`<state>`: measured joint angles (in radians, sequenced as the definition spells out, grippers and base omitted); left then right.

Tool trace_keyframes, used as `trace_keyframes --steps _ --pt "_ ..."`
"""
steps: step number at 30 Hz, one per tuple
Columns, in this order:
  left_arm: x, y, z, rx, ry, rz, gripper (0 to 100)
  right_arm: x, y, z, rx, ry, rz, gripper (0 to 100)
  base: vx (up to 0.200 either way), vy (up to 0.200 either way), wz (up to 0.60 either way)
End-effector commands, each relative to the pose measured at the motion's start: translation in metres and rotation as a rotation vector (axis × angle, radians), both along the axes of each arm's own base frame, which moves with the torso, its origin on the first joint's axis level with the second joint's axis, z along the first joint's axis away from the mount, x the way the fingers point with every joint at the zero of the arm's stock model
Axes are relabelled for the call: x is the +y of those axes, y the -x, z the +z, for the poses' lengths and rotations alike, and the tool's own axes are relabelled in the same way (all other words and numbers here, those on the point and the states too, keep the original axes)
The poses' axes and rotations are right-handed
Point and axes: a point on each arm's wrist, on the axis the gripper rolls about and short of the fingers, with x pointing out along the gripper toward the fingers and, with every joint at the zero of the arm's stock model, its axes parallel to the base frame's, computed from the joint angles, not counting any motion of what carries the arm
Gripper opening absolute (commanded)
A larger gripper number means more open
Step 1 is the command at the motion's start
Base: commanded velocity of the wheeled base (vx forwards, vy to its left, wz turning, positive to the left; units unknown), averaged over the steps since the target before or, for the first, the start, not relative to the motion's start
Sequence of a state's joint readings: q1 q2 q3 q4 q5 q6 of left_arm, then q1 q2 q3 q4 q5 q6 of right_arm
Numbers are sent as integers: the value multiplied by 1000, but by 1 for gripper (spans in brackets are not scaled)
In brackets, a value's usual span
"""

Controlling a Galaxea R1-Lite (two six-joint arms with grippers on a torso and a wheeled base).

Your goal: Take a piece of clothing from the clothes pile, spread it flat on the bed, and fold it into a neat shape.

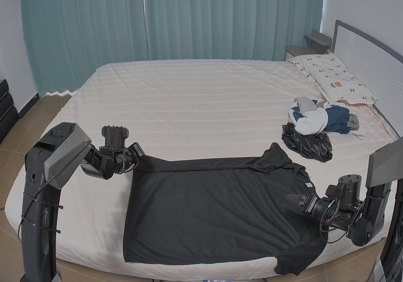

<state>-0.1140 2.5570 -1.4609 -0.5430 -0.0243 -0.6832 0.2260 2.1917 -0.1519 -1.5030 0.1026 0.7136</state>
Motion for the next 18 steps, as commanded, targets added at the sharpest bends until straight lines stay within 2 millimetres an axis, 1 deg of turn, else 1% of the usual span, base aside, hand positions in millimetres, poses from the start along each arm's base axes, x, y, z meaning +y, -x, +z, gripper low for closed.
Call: trace_keyframes --steps 1,5,6,14,18 --pt "4 -10 -2 -28 2 54 0 0 0 0 0 0 0 100 0 0 0" --pt "4 -16 -3 -43 20 108 0 0 0 0 -1 0 0 100 0 0 0" --pt "4 -19 -7 -40 21 121 0 0 0 0 -1 0 0 100 0 0 0" --pt "6 -20 -12 -35 18 132 0 0 0 -1 0 -1 -1 100 0 0 0" --pt "9 -25 -17 -45 -7 180 0 0 -3 2 -18 -4 -9 100 0 0 0"
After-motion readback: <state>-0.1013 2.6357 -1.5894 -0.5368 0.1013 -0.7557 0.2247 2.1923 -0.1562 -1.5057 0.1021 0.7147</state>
